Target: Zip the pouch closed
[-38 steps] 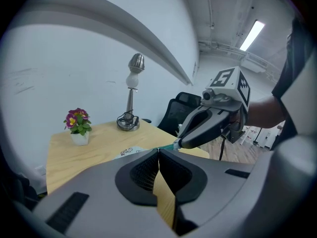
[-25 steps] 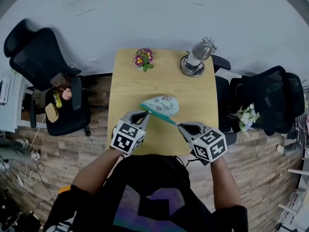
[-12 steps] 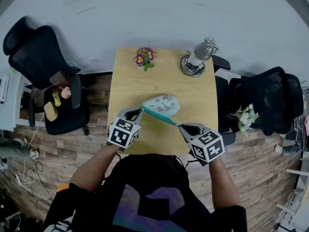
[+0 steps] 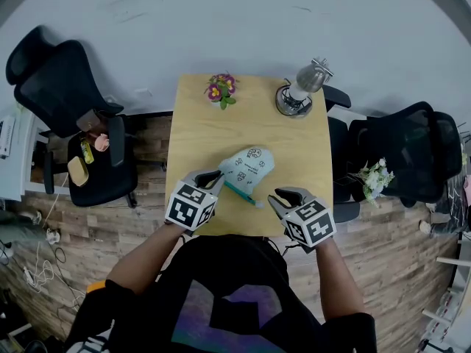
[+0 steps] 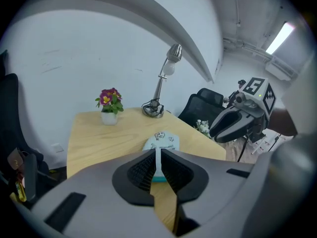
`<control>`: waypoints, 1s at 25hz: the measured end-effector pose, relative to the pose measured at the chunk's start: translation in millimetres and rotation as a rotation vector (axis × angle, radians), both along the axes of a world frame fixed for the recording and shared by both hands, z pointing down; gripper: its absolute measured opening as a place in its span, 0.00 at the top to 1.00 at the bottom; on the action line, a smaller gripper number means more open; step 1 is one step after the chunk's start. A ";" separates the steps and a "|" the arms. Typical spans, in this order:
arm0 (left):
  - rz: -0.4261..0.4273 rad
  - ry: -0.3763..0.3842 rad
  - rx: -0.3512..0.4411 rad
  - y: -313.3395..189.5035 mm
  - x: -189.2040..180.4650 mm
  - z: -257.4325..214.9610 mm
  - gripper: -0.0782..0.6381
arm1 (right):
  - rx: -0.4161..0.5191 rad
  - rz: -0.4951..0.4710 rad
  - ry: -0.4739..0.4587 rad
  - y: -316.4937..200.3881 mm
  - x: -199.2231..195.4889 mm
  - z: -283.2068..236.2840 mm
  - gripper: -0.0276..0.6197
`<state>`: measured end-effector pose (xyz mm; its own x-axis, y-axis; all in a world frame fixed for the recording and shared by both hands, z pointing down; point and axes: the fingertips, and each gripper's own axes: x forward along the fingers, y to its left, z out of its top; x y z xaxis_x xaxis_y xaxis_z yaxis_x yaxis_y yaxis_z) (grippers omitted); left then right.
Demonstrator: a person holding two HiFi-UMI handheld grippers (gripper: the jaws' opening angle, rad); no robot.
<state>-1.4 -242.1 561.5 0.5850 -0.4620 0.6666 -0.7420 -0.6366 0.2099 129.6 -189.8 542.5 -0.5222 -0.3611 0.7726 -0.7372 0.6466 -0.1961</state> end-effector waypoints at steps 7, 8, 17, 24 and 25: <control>0.006 0.085 0.144 -9.7 25.3 -65.9 0.85 | 0.233 0.206 -0.043 -44.5 9.4 -59.4 0.84; 0.003 0.092 0.170 -10.7 27.9 -76.6 0.85 | 0.272 0.237 -0.056 -49.5 9.6 -70.7 0.86; -0.053 0.133 0.368 -14.6 34.1 -158.0 0.85 | 0.537 0.313 -0.090 -59.7 -3.2 -150.3 0.93; -0.053 0.161 0.476 -5.3 39.2 -198.1 0.86 | 0.644 0.337 -0.128 -49.6 -11.4 -187.1 0.93; -0.054 0.164 0.481 -3.4 39.4 -200.5 0.86 | 0.651 0.343 -0.132 -47.9 -12.1 -189.6 0.93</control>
<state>38.0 -245.5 360.9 0.6308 -0.7266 0.2724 -0.7586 -0.6513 0.0192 117.6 -237.7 352.9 -0.3719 -0.8834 0.2853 -0.9151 0.4004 0.0471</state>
